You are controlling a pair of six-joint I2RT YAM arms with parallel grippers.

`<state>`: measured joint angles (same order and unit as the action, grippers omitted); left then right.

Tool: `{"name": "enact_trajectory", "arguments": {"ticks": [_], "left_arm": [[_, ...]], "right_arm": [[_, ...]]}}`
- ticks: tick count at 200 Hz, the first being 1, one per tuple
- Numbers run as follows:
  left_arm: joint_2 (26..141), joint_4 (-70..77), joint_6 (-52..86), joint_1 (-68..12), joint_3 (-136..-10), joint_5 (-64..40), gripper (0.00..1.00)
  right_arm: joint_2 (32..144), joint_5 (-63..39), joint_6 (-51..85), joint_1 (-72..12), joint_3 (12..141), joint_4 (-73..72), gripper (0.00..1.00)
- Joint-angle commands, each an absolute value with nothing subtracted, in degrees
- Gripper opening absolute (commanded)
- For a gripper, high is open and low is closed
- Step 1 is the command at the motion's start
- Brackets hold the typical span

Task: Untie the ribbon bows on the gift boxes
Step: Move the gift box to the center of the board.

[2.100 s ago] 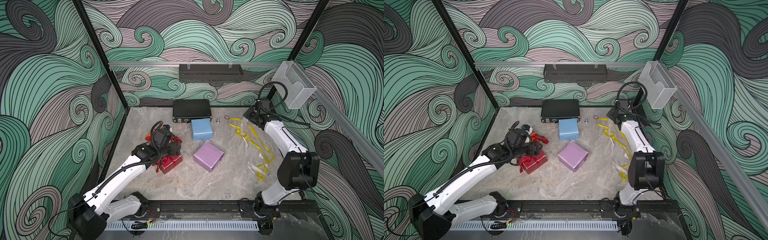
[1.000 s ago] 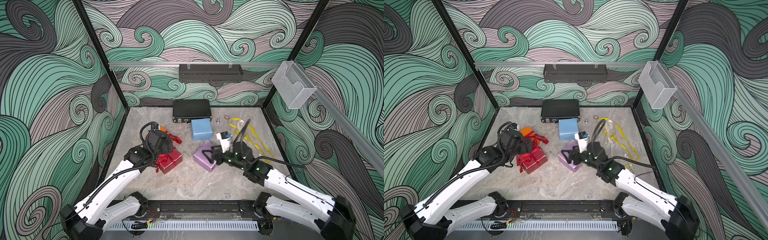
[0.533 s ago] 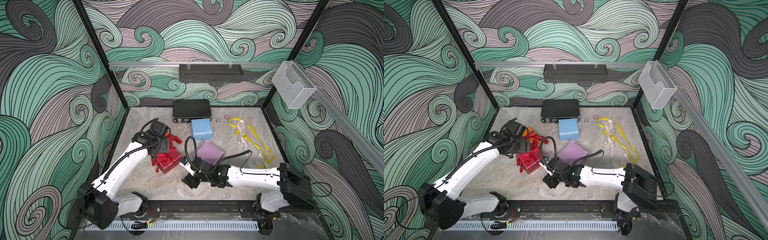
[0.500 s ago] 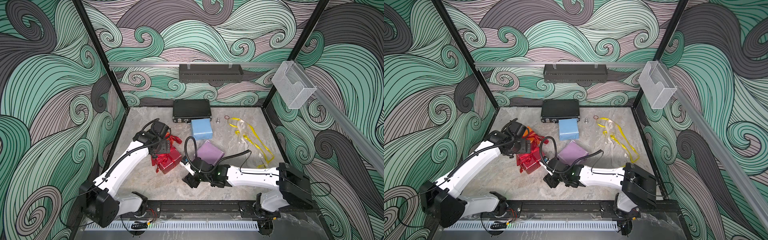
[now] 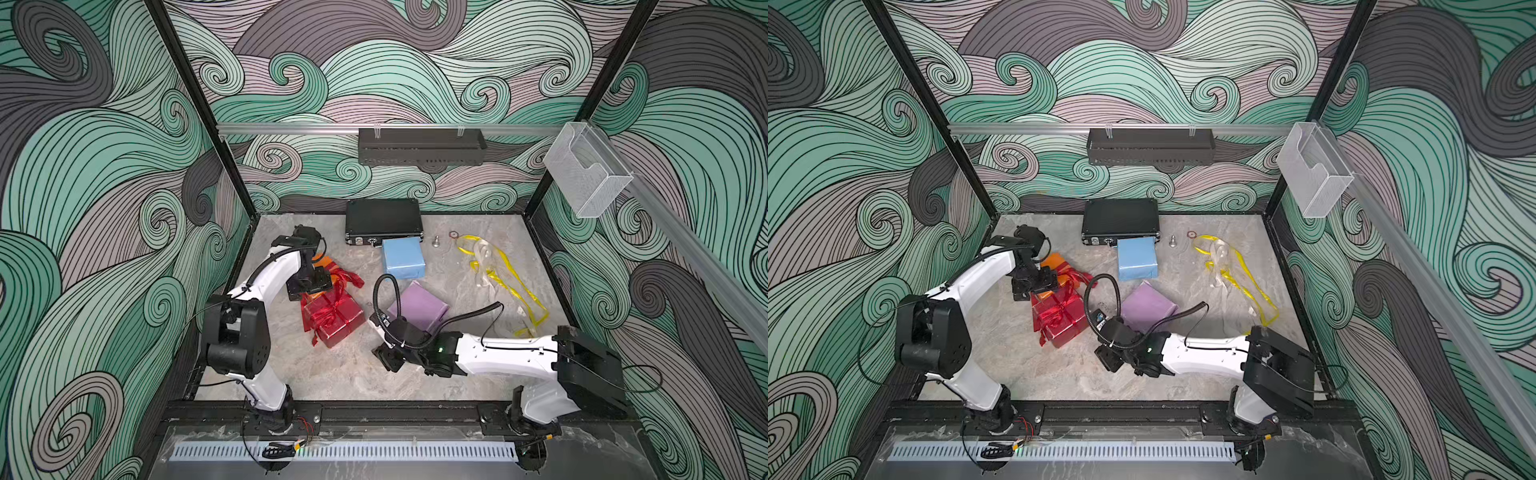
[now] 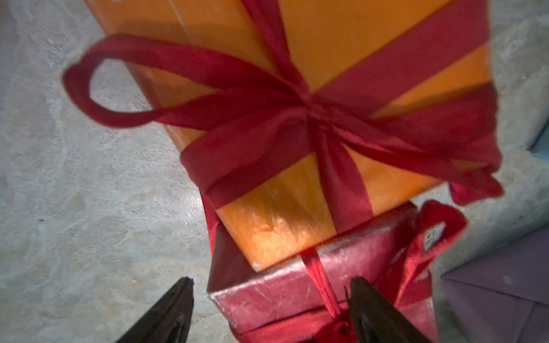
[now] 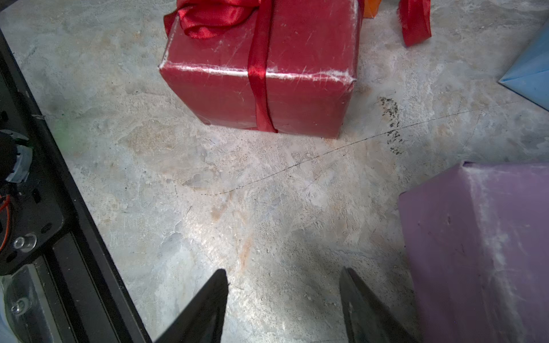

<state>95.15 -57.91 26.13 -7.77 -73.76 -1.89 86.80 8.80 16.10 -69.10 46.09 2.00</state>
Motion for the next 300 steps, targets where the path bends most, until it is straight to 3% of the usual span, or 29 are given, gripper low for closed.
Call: {"name": "enact_trajectory", "arguments": {"ticks": [1,67,118,175,218,265,300], "left_arm": [[93.71,-55.85,26.14,-7.38,-72.27,-9.00,0.83],[94.19,-51.56,25.84,-5.95,-69.15,-6.64,0.90],[92.47,-45.95,27.41,-6.11,-63.93,-17.95,0.91],[82.10,-39.65,36.49,-11.49,-52.89,-22.01,0.92],[75.69,-32.87,42.58,-18.16,-45.30,-21.74,0.92],[74.06,-30.50,45.41,-23.83,-43.40,-21.46,0.92],[70.90,-30.57,46.16,-24.35,-43.13,-21.61,0.92]], "right_arm": [[85.18,10.35,16.01,-68.79,45.45,0.52,0.62],[84.45,9.71,15.68,-68.82,44.94,-0.22,0.63],[83.67,10.10,18.31,-66.30,43.82,-0.17,0.64],[83.92,7.30,22.88,-61.17,43.08,0.89,0.62],[72.76,9.93,29.51,-61.26,44.73,16.25,0.67],[56.83,8.17,35.51,-59.96,34.18,30.51,0.71],[57.07,4.05,34.71,-53.83,31.95,31.41,0.75]]}}
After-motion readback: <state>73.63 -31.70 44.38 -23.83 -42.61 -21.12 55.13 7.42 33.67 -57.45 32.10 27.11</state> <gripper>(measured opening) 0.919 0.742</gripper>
